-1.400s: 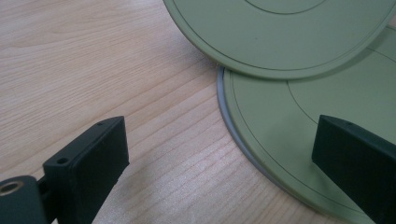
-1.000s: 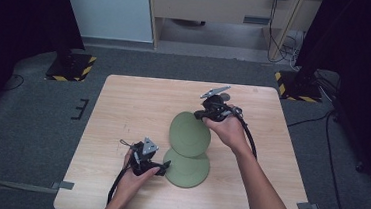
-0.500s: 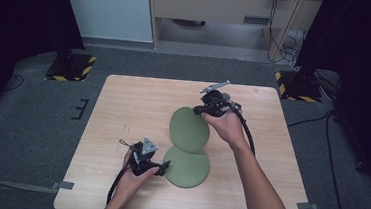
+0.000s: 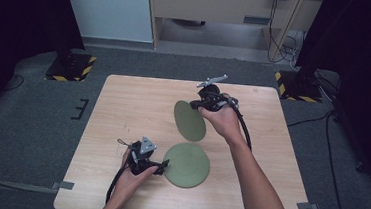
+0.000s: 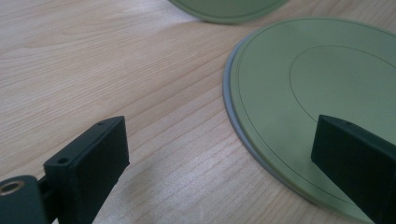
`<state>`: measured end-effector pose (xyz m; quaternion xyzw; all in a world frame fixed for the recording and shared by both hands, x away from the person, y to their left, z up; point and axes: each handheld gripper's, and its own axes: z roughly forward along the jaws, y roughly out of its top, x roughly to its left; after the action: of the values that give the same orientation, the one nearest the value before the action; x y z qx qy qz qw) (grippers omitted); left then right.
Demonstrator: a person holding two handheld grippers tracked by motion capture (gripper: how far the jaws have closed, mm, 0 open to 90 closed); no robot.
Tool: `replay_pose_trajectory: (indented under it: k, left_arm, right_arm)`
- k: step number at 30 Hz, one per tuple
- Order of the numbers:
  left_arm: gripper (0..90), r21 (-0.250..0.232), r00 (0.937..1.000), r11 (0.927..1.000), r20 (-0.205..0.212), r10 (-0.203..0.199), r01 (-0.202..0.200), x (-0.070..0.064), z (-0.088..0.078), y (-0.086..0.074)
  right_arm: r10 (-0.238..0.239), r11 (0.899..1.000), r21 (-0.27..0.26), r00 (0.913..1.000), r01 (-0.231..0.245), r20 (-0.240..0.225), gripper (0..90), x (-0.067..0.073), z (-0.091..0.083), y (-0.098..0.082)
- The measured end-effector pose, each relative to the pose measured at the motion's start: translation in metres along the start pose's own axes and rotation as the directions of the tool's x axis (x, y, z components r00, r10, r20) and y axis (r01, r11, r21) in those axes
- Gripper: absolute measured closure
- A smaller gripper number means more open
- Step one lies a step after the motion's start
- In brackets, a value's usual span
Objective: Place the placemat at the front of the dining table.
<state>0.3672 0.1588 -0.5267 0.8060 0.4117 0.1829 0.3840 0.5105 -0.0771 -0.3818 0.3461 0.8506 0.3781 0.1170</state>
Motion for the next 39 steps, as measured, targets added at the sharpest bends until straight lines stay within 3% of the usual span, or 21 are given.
replay_pose_trajectory:
  k: [18,39]
  left_arm:
    - [3.3,-0.013,0.9999,0.9999,-0.003,-0.01,0.01,0.003,-0.002,0.001]
    - [3.4,-0.017,0.9998,0.9997,0.011,-0.014,0.014,0.004,-0.003,0.002]
  right_arm:
    - [0.022,0.999,-0.04,0.9983,-0.019,0.054,86.6,-0.008,0.001,0.017]
    - [0.08,0.995,-0.075,0.9909,-0.073,0.108,86.6,-0.032,0.017,0.031]
